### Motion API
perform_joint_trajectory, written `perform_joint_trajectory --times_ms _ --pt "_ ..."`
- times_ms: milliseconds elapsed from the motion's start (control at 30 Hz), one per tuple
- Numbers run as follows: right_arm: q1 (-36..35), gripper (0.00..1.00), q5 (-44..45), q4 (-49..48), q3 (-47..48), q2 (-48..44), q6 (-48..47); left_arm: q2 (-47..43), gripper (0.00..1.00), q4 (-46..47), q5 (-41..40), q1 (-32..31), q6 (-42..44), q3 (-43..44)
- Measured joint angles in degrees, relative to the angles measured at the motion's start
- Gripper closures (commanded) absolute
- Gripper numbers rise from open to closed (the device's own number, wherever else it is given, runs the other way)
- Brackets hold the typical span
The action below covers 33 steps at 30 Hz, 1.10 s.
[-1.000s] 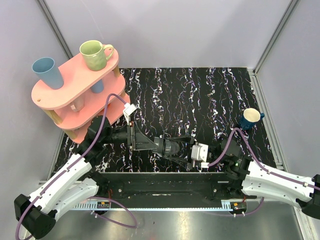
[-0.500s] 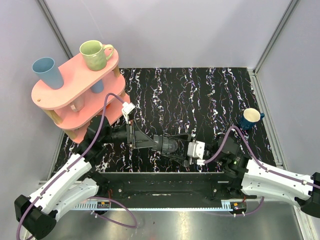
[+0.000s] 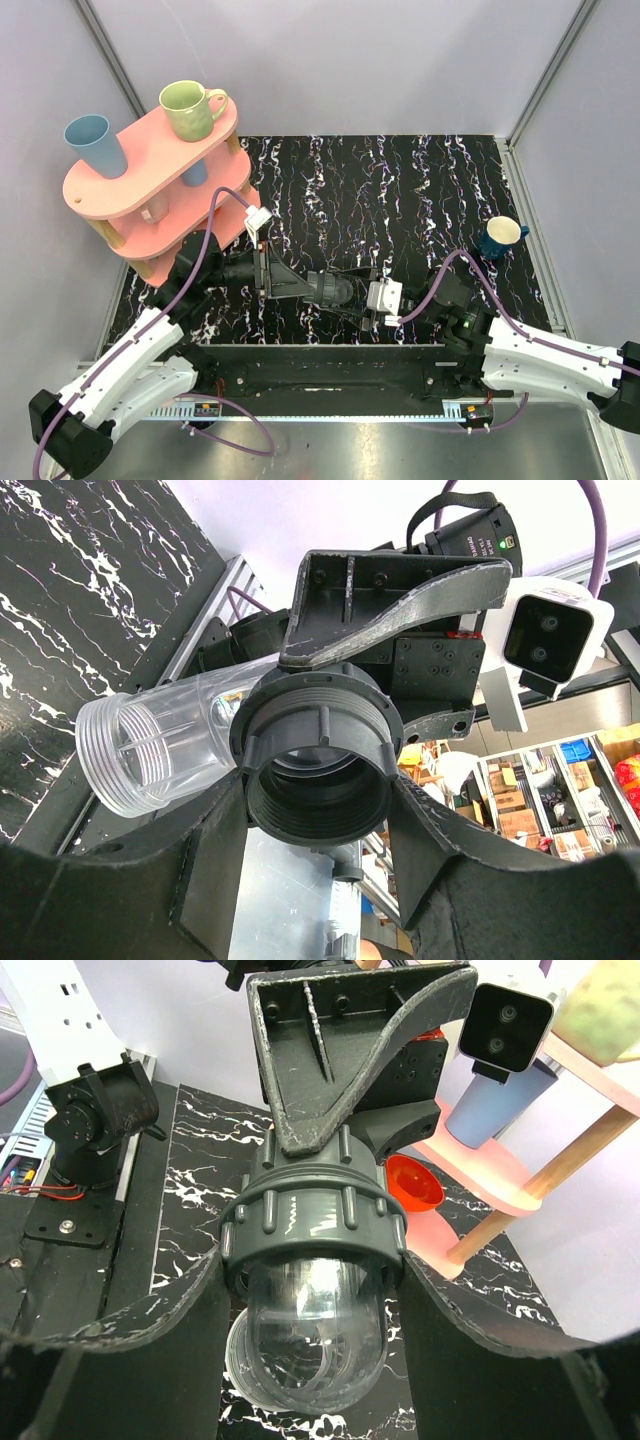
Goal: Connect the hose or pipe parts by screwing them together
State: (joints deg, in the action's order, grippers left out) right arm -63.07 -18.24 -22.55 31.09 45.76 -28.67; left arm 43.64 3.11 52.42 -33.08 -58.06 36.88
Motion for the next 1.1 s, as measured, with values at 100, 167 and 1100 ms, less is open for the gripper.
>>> perform_joint_trajectory --times_ms 100,167,1100 --pt "0.0 0.74 0.0 -0.3 -0.2 0.0 0.6 0.1 1.0 0.1 0.1 0.0 0.0 0.0" --pt "0.0 0.74 0.0 -0.4 -0.2 0.0 1.0 0.4 1.0 0.5 0.2 0.0 0.0 0.0" --pt "0.5 0.97 6.6 7.5 0.1 1.9 13.8 8.5 1.0 -0.7 2.8 0.9 16.0 0.5"
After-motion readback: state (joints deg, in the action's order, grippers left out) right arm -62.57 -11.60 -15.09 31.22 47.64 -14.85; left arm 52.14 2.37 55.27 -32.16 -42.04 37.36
